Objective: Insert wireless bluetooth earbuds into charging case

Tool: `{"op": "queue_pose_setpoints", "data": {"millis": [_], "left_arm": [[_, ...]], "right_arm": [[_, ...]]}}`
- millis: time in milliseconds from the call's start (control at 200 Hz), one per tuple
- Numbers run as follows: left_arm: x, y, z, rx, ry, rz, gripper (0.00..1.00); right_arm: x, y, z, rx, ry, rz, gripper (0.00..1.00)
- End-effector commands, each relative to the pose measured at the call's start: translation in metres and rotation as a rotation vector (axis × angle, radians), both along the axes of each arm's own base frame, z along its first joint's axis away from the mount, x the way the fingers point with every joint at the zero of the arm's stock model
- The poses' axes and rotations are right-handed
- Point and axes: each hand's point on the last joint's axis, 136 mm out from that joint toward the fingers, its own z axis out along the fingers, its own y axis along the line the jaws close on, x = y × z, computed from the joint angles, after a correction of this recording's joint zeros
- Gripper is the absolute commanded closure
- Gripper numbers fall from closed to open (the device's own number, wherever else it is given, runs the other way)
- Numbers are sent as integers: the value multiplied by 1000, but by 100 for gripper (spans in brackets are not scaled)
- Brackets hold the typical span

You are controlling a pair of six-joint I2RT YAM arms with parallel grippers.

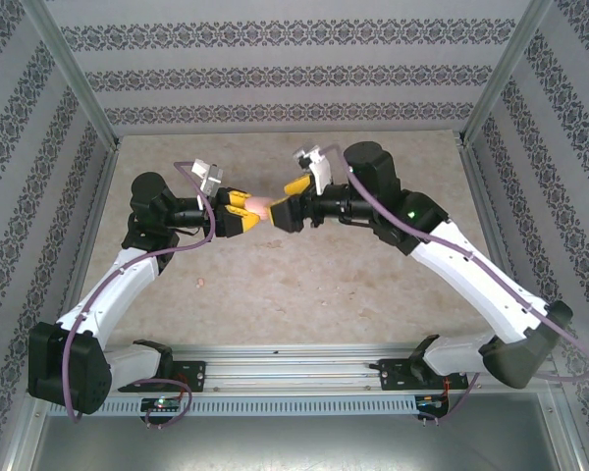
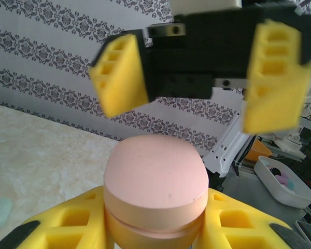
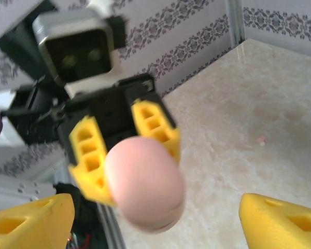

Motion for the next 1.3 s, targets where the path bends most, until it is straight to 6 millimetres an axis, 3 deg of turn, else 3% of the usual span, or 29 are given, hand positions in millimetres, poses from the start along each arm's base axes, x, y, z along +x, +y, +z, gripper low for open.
{"op": "queue_pose_setpoints", "data": {"millis": [0,335,580,934,1159,1294], "left_arm": [[-3,3,7,-2,-29,-5,75],[-4,3,9,-7,-21,-12,75],[-3,2,7,-5,-18,-20,75],[-4,2,7,-3,-17,-34,76],[-5,2,6,-3,-22,-40,76],[-7,2,6,-7,-38,-43,76]], "right_arm": [[-1,-7,-23,-177,-139,20,16],[20,2,-19,-228,-194,-3,17],[26,1,-7,-166,-148,2,19],[39,-4,-6,-104,-64,-23,23],[41,11,-11,-41,18,21,26],[39,22,-10,11,72,68,35]]}}
